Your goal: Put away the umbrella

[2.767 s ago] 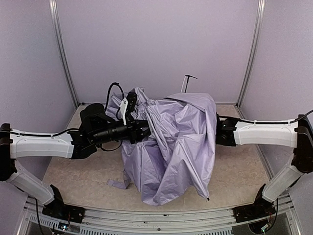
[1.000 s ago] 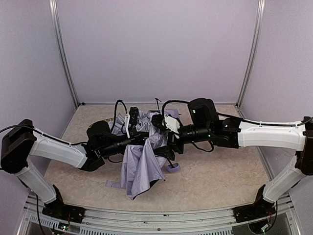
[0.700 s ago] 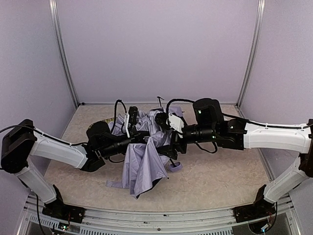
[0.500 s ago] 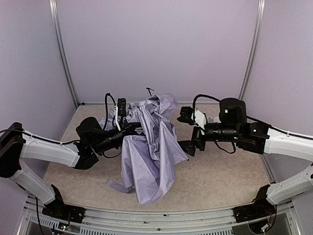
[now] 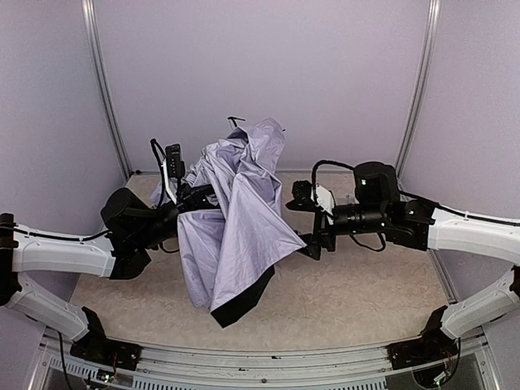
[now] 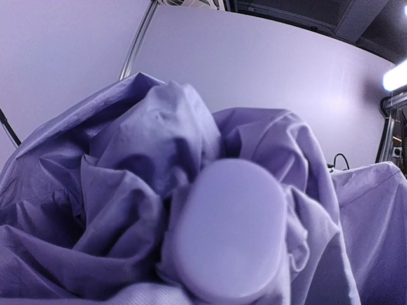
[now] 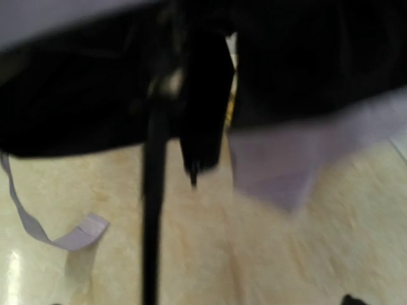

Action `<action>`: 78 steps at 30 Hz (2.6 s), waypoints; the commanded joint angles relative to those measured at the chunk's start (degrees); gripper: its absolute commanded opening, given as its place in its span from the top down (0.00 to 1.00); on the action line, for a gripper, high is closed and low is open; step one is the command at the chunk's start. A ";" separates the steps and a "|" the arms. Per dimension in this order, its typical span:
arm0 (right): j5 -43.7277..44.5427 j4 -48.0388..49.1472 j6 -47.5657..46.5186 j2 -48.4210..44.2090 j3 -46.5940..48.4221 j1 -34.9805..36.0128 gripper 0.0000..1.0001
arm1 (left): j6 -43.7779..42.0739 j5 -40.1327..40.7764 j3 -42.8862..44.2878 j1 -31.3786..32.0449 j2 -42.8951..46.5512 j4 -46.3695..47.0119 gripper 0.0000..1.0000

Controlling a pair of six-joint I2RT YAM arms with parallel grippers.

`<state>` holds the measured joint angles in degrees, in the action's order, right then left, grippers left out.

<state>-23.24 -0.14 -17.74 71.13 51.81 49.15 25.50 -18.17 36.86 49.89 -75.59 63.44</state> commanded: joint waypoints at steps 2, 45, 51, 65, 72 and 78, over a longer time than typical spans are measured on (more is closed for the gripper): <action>-9.60 -0.25 0.88 6.88 7.70 -0.19 0.16 | -0.95 -0.42 1.37 1.36 1.09 4.19 0.82; -6.68 4.21 10.98 -2.25 9.93 -16.01 1.00 | -28.24 2.02 -9.56 1.79 13.01 -15.84 0.14; -7.11 1.68 9.83 -2.00 15.89 -15.97 1.00 | -32.56 0.16 -12.29 5.31 5.15 -7.89 0.18; -8.84 1.06 10.28 -1.38 19.75 -16.01 1.00 | -29.32 2.31 -6.57 6.02 -12.91 3.41 0.29; -6.89 -0.73 9.07 -2.06 19.82 -16.10 1.00 | -29.26 1.75 -6.18 6.80 -13.66 2.80 1.00; -2.71 -5.75 4.73 -4.31 20.22 -16.48 1.00 | -35.52 9.18 -7.47 5.52 -9.18 -6.81 1.00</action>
<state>-28.67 -5.10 -9.76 70.70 69.08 33.28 -5.30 -14.94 29.52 56.34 -88.33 62.74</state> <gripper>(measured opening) 0.042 0.008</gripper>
